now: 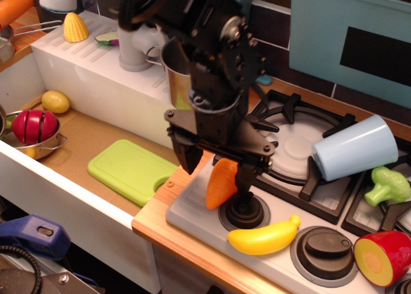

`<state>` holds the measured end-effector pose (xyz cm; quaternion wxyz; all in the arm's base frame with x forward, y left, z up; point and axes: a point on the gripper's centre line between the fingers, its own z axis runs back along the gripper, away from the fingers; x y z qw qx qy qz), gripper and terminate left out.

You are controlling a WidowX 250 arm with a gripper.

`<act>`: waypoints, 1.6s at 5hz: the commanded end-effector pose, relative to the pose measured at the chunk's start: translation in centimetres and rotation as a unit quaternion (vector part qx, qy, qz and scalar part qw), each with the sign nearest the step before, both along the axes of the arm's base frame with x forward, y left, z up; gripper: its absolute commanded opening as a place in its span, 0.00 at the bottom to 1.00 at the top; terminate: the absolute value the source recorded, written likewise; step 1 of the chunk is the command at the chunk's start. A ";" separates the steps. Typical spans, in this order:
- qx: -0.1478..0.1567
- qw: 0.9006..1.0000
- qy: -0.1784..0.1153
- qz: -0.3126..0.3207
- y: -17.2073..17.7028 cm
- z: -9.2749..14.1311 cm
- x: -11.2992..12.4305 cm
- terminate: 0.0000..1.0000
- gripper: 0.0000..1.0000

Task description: Put carrot in pot or pan

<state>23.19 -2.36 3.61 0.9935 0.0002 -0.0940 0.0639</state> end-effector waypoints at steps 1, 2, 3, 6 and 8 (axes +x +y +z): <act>-0.012 1.000 -0.026 0.007 0.5 -1.2 0.5 0.00 1.00; -0.006 0.999 -0.027 0.018 0.7 -1.6 1.6 0.00 0.00; -0.003 1.000 -0.021 0.021 0.4 -0.9 2.2 0.00 0.00; 0.148 0.988 -0.046 -0.009 3.5 7.5 3.4 0.00 0.00; 0.207 0.971 -0.093 -0.082 7.5 10.7 8.7 0.00 0.00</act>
